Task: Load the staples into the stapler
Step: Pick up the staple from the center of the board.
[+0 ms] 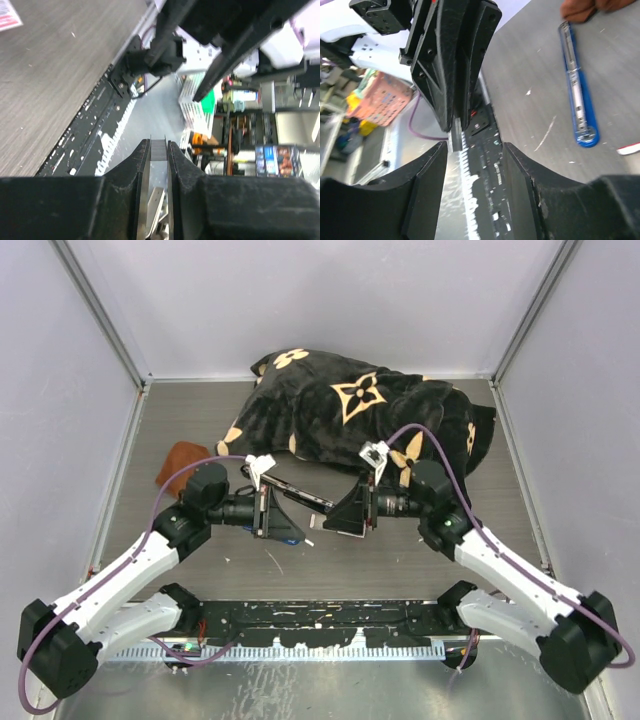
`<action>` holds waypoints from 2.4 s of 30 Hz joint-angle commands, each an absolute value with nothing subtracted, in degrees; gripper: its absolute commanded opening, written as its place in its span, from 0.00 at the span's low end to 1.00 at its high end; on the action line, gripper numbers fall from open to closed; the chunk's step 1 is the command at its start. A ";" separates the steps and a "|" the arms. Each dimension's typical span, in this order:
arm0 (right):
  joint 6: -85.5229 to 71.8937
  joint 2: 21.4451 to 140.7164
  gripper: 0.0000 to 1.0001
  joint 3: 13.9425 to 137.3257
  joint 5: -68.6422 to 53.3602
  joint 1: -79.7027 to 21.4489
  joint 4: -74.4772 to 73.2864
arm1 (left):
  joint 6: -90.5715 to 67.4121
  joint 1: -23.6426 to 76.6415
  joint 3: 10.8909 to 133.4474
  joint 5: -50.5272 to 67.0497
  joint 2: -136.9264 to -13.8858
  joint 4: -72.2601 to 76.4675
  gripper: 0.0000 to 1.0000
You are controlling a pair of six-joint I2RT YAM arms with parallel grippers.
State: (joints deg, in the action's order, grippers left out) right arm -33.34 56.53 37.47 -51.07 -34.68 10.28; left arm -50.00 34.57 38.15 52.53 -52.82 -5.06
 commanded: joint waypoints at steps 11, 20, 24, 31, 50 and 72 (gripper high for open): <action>-25.10 48.90 0.54 21.27 -23.93 -43.80 41.00 | -70.20 31.90 35.33 35.63 -50.29 -1.65 0.13; -26.95 55.59 0.51 18.44 -23.22 -47.72 54.95 | -73.91 31.60 34.04 34.86 -48.03 -1.94 0.12; -27.01 57.53 0.49 17.85 -22.78 -47.94 58.11 | -74.89 31.47 33.79 35.03 -47.11 -1.84 0.11; -26.81 61.59 0.44 17.07 -22.82 -48.86 65.80 | -75.93 31.20 33.70 36.00 -47.09 -0.98 0.10; -27.72 69.55 0.32 19.91 -26.51 -49.65 74.00 | -76.41 30.59 34.14 38.22 -46.93 -0.04 0.08; -27.63 72.33 0.10 21.18 -26.91 -51.06 75.86 | -79.30 29.92 33.50 39.12 -46.87 2.01 0.07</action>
